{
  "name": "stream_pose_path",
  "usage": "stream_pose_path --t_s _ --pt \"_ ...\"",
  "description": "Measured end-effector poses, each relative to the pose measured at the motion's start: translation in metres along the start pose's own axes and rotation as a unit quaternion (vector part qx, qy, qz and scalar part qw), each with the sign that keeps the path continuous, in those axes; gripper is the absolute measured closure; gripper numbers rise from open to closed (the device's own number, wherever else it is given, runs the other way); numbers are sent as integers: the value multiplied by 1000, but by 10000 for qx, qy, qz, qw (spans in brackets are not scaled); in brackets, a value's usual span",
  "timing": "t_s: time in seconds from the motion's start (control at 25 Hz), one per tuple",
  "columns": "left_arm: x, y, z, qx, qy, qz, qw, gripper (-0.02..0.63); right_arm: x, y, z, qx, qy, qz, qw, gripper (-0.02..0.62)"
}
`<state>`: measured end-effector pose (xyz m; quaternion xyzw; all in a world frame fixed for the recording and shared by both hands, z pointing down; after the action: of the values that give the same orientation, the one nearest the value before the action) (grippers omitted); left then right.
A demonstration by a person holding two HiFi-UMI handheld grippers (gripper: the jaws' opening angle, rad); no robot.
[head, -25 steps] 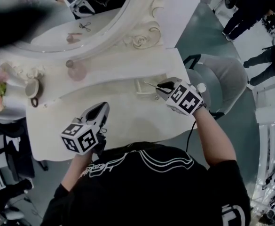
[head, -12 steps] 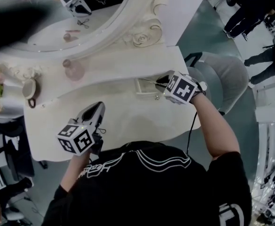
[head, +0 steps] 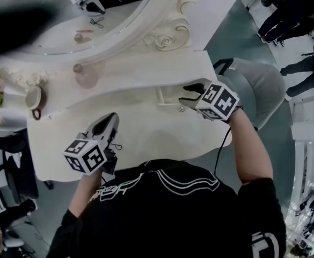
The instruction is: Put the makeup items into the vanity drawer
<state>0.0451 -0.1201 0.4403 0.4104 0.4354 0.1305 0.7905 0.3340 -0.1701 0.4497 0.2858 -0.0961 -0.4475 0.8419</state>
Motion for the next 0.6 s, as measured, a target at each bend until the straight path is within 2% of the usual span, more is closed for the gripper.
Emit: stream_pose_path --t_s 0.16,0.36,0.6 --pt "-3 -1 -7 38 -48 -27 10000 583 -22 -12 -6 281 -61 -123 9995 389" --pt "-4 -5 -24 88 -125 4 9999 583 -52 -41 -13 1073 -33 -235 9939 347" --pt "-10 -7 -64 106 -307 6 9995 583 -98 -71 0 1279 -328 -411 9904 344"
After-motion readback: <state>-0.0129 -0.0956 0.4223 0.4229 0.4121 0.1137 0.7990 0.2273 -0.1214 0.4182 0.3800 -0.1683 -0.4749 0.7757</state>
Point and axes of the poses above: the fingertips, and each gripper's own axes: z forward along the fingers, x to its right, y out of its underside, the point moved 6 cm from there along -z, backward along the fingers, and after that the axes turned 9 degrees about y, right-handed, at the moved point
